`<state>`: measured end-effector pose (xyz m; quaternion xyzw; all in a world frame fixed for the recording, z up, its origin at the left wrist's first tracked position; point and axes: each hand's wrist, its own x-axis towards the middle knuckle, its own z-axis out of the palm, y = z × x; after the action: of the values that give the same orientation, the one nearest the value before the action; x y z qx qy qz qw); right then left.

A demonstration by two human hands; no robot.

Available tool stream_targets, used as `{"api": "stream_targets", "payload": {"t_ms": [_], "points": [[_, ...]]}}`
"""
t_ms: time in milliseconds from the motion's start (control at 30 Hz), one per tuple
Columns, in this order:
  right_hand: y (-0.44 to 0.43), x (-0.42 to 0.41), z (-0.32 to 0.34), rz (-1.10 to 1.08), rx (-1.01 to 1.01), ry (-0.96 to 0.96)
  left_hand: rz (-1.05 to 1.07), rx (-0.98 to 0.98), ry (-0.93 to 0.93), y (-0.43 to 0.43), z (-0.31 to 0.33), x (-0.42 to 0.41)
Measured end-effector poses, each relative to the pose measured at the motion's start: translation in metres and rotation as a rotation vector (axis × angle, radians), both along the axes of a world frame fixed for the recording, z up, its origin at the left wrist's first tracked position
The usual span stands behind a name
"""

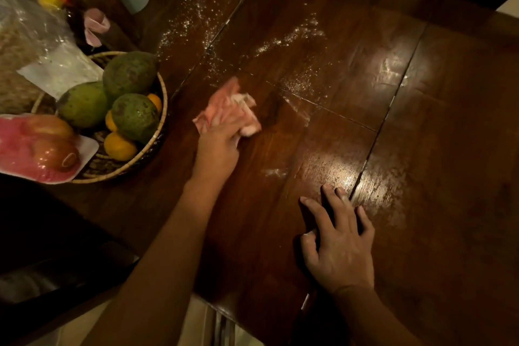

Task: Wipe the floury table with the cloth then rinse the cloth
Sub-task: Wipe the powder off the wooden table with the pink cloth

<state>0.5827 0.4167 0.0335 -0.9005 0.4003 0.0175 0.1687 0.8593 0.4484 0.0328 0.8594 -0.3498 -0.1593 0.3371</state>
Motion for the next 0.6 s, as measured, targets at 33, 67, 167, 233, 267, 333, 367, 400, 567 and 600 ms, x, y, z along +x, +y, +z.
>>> {"api": "stream_targets", "payload": {"t_ms": [33, 67, 167, 233, 267, 333, 367, 400, 567, 600], "points": [[0.0, -0.001, 0.0, 0.001, -0.001, -0.001, -0.001, 0.018, -0.041, -0.021, -0.002, 0.001], [0.001, 0.0, 0.0, 0.0, -0.004, -0.003, -0.036, 0.049, -0.076, -0.043, -0.003, -0.001], [0.002, 0.002, -0.001, -0.013, -0.011, -0.006, -0.23, 0.117, -0.093, -0.092, 0.002, -0.025], [0.001, 0.003, -0.001, -0.018, -0.022, -0.008, -0.444, 0.095, -0.033, -0.095, 0.008, -0.047], [0.001, 0.002, -0.001, -0.018, -0.029, -0.012, -0.553, 0.078, -0.014, -0.086, 0.011, -0.053], [0.002, 0.002, -0.001, -0.02, -0.041, -0.029, -0.689, 0.059, 0.057, -0.055, 0.012, -0.052], [0.002, 0.003, -0.001, -0.02, -0.043, -0.037, -0.69, 0.055, 0.108, -0.036, 0.01, -0.045], [0.002, 0.003, -0.002, -0.02, -0.042, -0.042, -0.657, 0.042, 0.136, -0.018, 0.008, -0.036], [0.0, 0.001, -0.001, -0.023, -0.018, -0.041, 0.008, -0.048, 0.037, 0.026, 0.006, 0.006], [0.0, 0.001, -0.001, -0.028, -0.013, -0.045, 0.117, -0.028, 0.025, 0.016, 0.008, 0.004]]}}
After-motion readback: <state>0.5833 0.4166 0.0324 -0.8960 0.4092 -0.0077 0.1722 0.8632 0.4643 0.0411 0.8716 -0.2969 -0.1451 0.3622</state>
